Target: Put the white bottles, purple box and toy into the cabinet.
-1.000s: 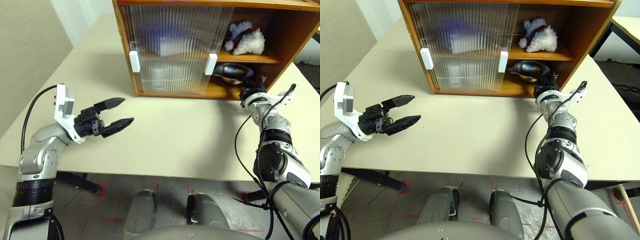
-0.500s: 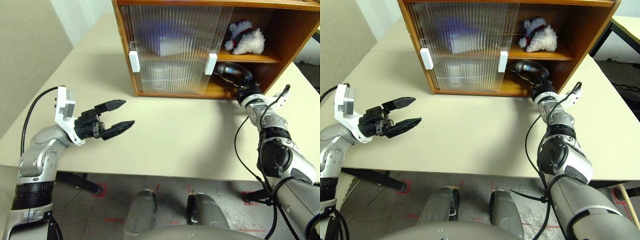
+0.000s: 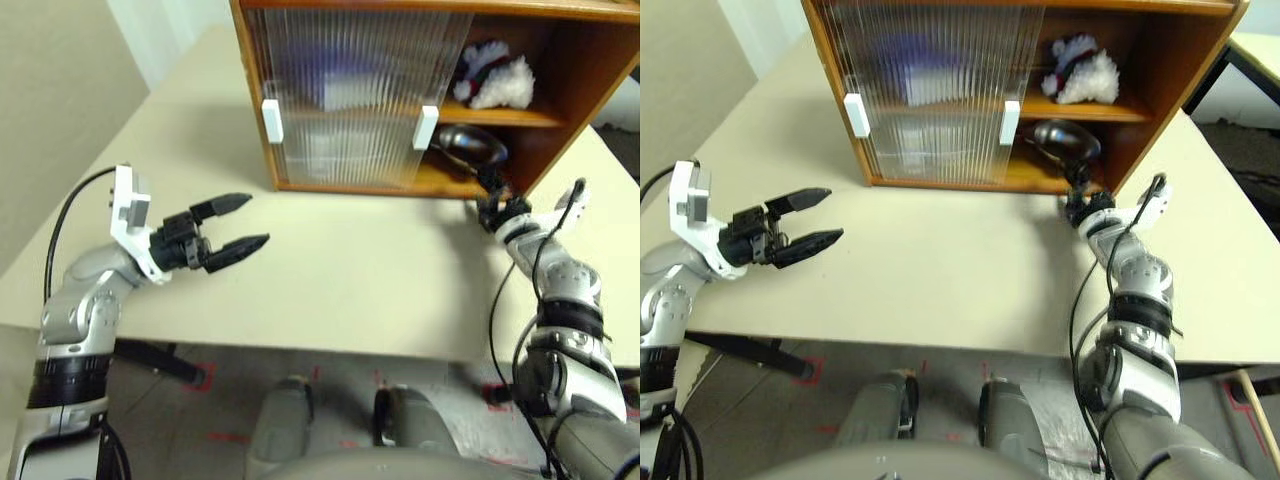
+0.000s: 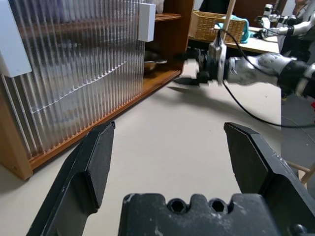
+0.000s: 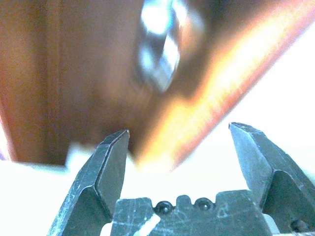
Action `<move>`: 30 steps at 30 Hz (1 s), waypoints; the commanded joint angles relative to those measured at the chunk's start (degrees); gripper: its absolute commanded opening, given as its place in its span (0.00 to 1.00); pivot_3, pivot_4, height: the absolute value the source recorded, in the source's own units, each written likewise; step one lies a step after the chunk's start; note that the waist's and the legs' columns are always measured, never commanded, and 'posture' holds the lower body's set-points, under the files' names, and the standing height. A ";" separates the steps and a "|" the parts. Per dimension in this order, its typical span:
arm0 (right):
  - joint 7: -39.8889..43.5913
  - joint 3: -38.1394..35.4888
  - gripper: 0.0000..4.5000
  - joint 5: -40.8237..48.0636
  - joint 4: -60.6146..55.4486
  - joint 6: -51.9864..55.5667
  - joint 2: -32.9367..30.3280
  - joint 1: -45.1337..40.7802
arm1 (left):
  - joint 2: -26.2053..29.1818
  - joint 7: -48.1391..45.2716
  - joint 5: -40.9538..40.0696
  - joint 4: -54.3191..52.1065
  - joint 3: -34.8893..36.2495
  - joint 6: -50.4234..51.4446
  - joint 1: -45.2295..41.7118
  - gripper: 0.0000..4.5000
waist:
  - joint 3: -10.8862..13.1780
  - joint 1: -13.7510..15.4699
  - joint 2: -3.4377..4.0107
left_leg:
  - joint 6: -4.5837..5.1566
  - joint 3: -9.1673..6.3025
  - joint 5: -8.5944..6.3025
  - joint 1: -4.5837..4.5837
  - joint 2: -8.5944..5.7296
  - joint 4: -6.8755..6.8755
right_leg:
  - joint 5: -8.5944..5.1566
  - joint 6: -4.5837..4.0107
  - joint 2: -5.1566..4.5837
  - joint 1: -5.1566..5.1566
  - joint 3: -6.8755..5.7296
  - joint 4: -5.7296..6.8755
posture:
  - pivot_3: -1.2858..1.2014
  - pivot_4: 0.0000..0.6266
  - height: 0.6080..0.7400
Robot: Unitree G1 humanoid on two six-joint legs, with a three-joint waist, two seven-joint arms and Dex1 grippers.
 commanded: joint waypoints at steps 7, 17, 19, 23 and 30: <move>12.40 19.15 0.99 -13.35 -13.93 1.71 -8.82 5.19 | 0.90 -1.17 0.12 1.15 0.80 -1.07 0.59 1.00 | 0.07 -1.11 0.11 | 0.00 0.04 0.00 0.00 -0.03 0.05 | -0.01 -0.05 0.01 -0.02 0.02 0.01 | 0.58 0.07 1.00; 23.60 26.88 0.91 -14.26 -22.67 8.17 -14.89 6.27 | 1.35 -1.93 0.50 3.61 1.25 -1.76 -1.73 1.00 | -0.07 -1.14 -0.11 | 0.00 0.01 0.00 -0.03 -0.11 0.08 | 0.04 0.14 0.04 -0.03 -0.04 0.01 | 0.58 0.03 1.00; 24.62 26.60 0.78 -13.01 -24.42 10.34 -15.31 6.44 | 1.24 -1.74 0.56 3.99 1.24 -2.02 -2.18 1.00 | -0.14 -1.04 -0.22 | -0.01 0.00 0.00 -0.03 -0.10 0.10 | 0.05 0.14 0.04 -0.02 -0.06 0.01 | 0.58 0.03 1.00; 26.16 26.84 0.45 -10.98 -27.43 13.96 -15.53 6.00 | 0.92 -1.22 0.47 3.36 1.20 -2.01 -1.97 1.00 | -0.25 -0.94 -0.40 | -0.01 0.00 0.00 -0.04 -0.07 0.10 | 0.05 0.13 0.03 -0.01 -0.06 0.01 | 0.59 0.04 1.00; 22.59 25.95 0.01 -11.68 -25.10 10.42 -8.87 -1.64 | 0.33 -0.20 0.38 2.18 1.25 -2.19 -0.66 1.00 | -0.27 -1.05 -0.43 | -0.02 0.03 0.00 -0.01 -0.08 0.11 | 0.15 0.10 0.10 -0.04 -0.09 0.03 | 0.59 0.05 1.00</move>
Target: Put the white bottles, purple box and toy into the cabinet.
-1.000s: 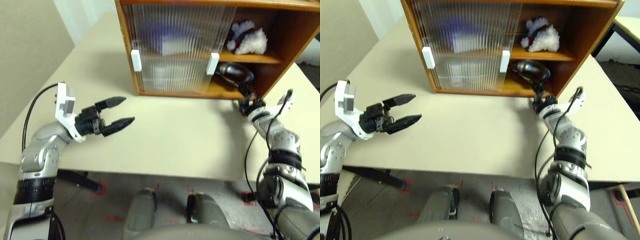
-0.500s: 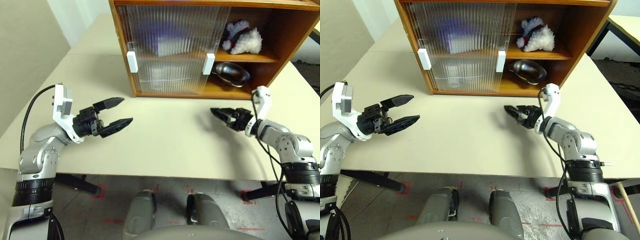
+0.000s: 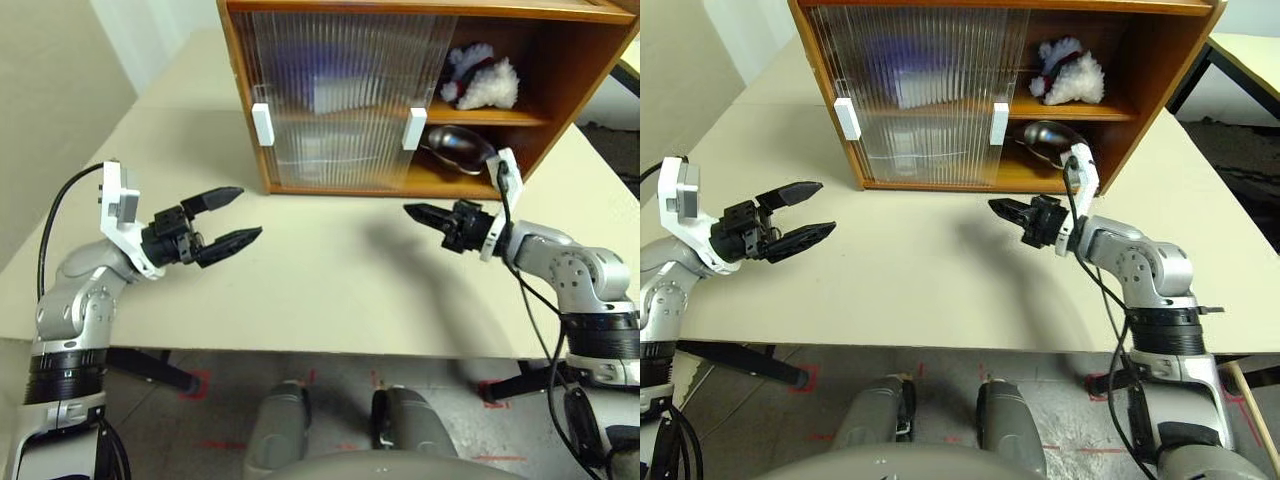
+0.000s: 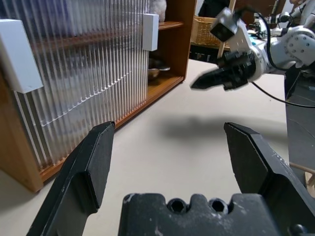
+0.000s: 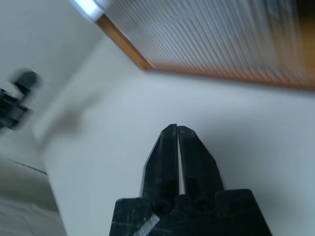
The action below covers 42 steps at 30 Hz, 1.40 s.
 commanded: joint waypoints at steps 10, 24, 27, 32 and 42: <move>-5.92 -0.89 0.01 -7.66 11.37 -15.63 10.12 -12.28 | -0.07 0.95 0.35 -0.43 -0.04 -0.62 0.54 1.00 | -0.04 0.75 -0.06 | -0.02 0.04 0.00 -0.05 0.00 -0.02 | 0.22 0.39 0.00 -0.03 -0.10 0.12 | 0.60 0.04 1.00; -11.77 -5.04 0.01 -13.80 20.88 -29.28 9.35 -14.97 | 0.28 0.74 0.39 -0.89 -0.24 -0.44 1.12 1.00 | -0.06 1.52 -0.06 | -0.05 0.12 0.00 -0.05 0.02 0.00 | 0.20 0.32 -0.04 -0.08 -0.18 0.25 | 0.60 0.03 1.00; -13.09 -5.91 0.01 -14.06 19.04 -29.96 9.02 -13.71 | 0.56 0.34 0.44 -0.34 -0.27 -0.43 0.71 1.00 | -0.06 1.54 -0.05 | -0.06 0.12 0.00 -0.05 0.04 0.02 | 0.20 0.30 -0.11 -0.07 -0.16 0.24 | 0.59 0.03 1.00; -14.31 -7.09 0.01 -14.41 17.05 -30.65 7.82 -11.73 | 0.73 -0.10 0.56 0.35 -0.54 -0.42 -0.10 1.00 | -0.07 1.61 -0.06 | -0.06 0.13 0.01 -0.06 0.02 0.05 | 0.20 0.26 -0.19 -0.06 -0.15 0.23 | 0.59 0.02 1.00; -16.26 -9.73 0.01 -15.34 16.27 -32.45 4.39 -8.76 | 0.58 -0.74 0.96 1.52 -1.15 -0.33 -1.70 1.00 | -0.11 1.17 -0.04 | -0.06 0.20 0.02 -0.04 0.00 0.08 | 0.20 0.11 -0.14 -0.05 -0.14 0.24 | 0.58 0.03 1.00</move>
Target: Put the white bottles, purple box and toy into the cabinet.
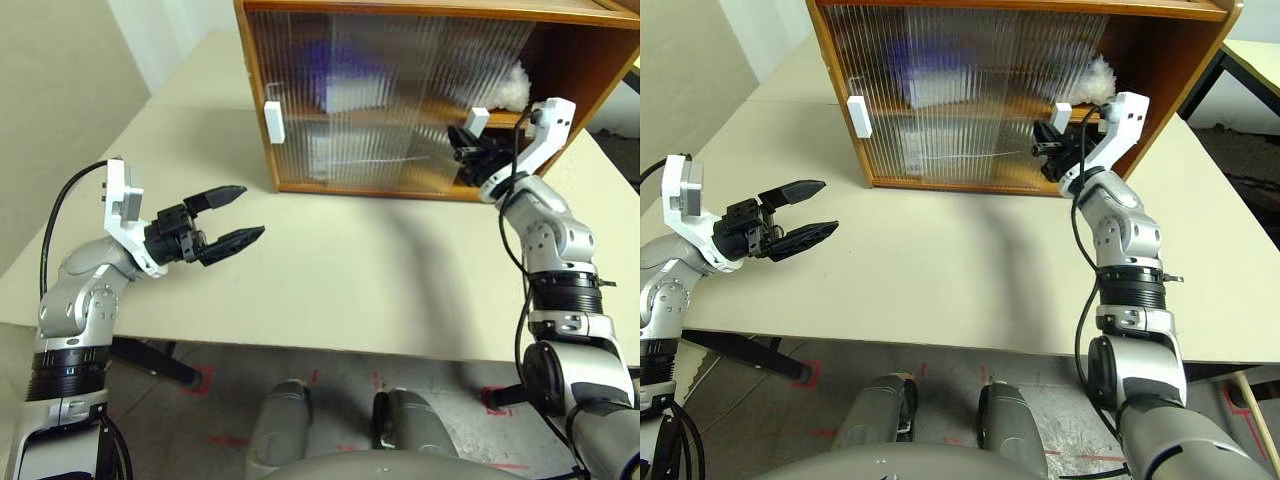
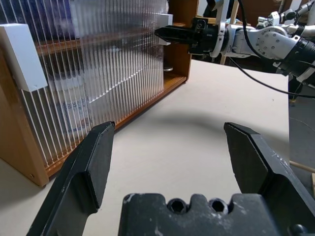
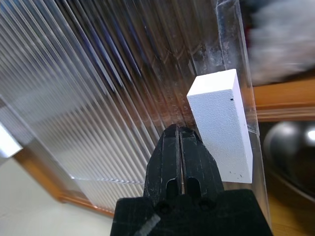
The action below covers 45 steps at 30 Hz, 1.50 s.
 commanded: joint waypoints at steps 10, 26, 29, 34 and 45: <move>-3.13 -4.43 0.01 -4.59 5.98 -6.23 -7.89 -0.09 | 0.08 -0.67 0.68 1.50 -0.87 -0.33 -1.14 1.00 | -0.01 0.00 -0.01 | 0.02 0.02 0.01 -0.01 -0.03 0.16 | -0.10 -0.21 -0.01 0.05 0.07 -0.02 | 0.58 0.03 1.00; -5.96 -5.55 0.01 -7.06 8.45 -9.15 -9.94 -0.47 | -0.01 -0.44 0.49 1.24 -0.29 -0.76 0.09 1.00 | -0.01 -1.42 -0.02 | 0.18 -0.02 0.13 0.04 -0.06 0.21 | 0.00 -0.31 0.02 0.07 0.22 0.00 | 0.58 0.02 1.00; -6.84 -5.78 0.01 -7.33 8.34 -9.51 -10.24 -0.15 | -0.12 -0.53 0.59 1.74 -0.53 -0.96 -0.30 1.00 | -0.01 -1.50 -0.02 | 0.19 -0.02 0.13 0.05 -0.06 0.20 | -0.01 -0.29 0.02 0.06 0.25 0.00 | 0.57 0.02 1.00; -7.99 -5.51 0.01 -8.69 8.71 -10.65 -11.28 0.97 | -0.12 -0.97 0.77 2.87 -0.85 -1.39 -1.41 1.00 | -0.02 -1.56 -0.03 | 0.19 -0.01 0.13 0.05 -0.07 0.20 | -0.01 -0.29 0.04 0.06 0.25 0.01 | 0.57 0.01 1.00; -7.55 -6.16 0.01 -8.37 7.58 -11.10 -12.39 2.74 | 0.41 -1.39 0.65 2.62 0.20 -1.93 -0.14 1.00 | -0.14 -1.07 -0.15 | 0.20 0.10 0.15 0.04 -0.08 0.24 | -0.01 -0.26 0.00 0.16 0.26 -0.02 | 0.58 0.00 1.00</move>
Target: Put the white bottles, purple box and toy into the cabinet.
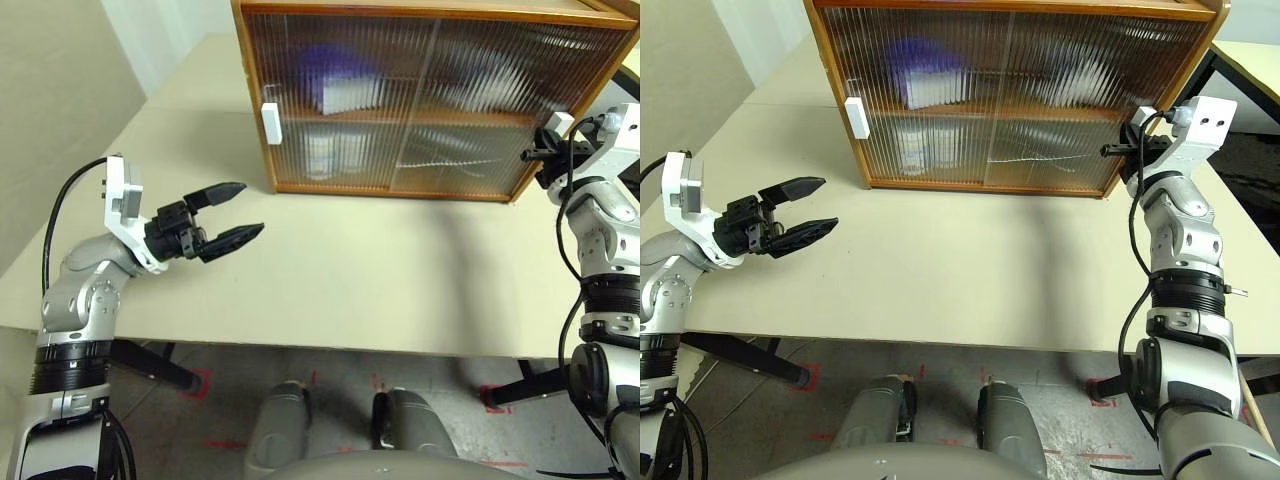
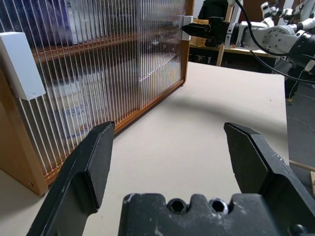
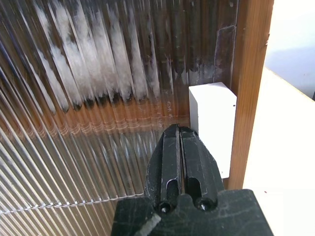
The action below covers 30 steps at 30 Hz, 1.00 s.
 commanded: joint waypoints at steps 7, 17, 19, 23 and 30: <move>8.99 0.12 0.33 3.38 -12.22 0.58 -1.27 7.04 | 0.35 0.75 -0.99 -0.13 3.48 -0.26 4.02 1.00 | -0.13 -0.26 -0.01 | 0.04 -0.05 0.02 0.01 0.05 -0.06 | 0.06 0.25 0.03 -0.02 -0.01 0.02 | 0.57 0.00 1.00; 31.79 -5.99 0.99 12.37 -14.41 -6.27 -3.66 28.02 | -2.34 15.30 2.35 2.72 9.14 -0.33 8.40 1.00 | -0.51 -0.15 -0.10 | -0.02 -0.26 -0.02 0.31 0.07 -0.09 | -0.06 0.25 0.00 0.28 -0.09 0.00 | 0.57 0.00 1.00; 33.35 -8.20 0.99 13.02 -10.45 -7.85 -4.45 29.13 | -2.58 18.32 3.51 4.02 9.86 -1.12 8.70 1.00 | -0.52 -0.20 -0.09 | -0.05 -0.28 -0.04 0.47 0.07 -0.08 | -0.18 0.05 -0.02 0.48 -0.09 -0.06 | 0.58 0.01 1.00; 26.19 -15.68 0.99 12.11 6.95 -13.67 -6.11 25.59 | -4.87 29.01 7.61 10.59 12.33 -6.75 3.51 1.00 | -0.41 0.17 -0.18 | -0.09 -0.31 -0.06 0.63 0.09 -0.08 | -0.07 0.05 -0.07 0.66 -0.13 -0.21 | 0.59 0.03 1.00; 36.20 -12.40 0.99 5.87 29.18 -27.37 -13.65 18.19 | -4.07 41.02 19.42 18.12 9.14 -13.79 -2.09 1.00 | -0.27 -0.12 -0.06 | -0.10 -0.33 -0.07 1.10 0.04 -0.27 | -0.05 0.04 -0.06 0.98 -0.12 -0.34 | 0.58 0.05 1.00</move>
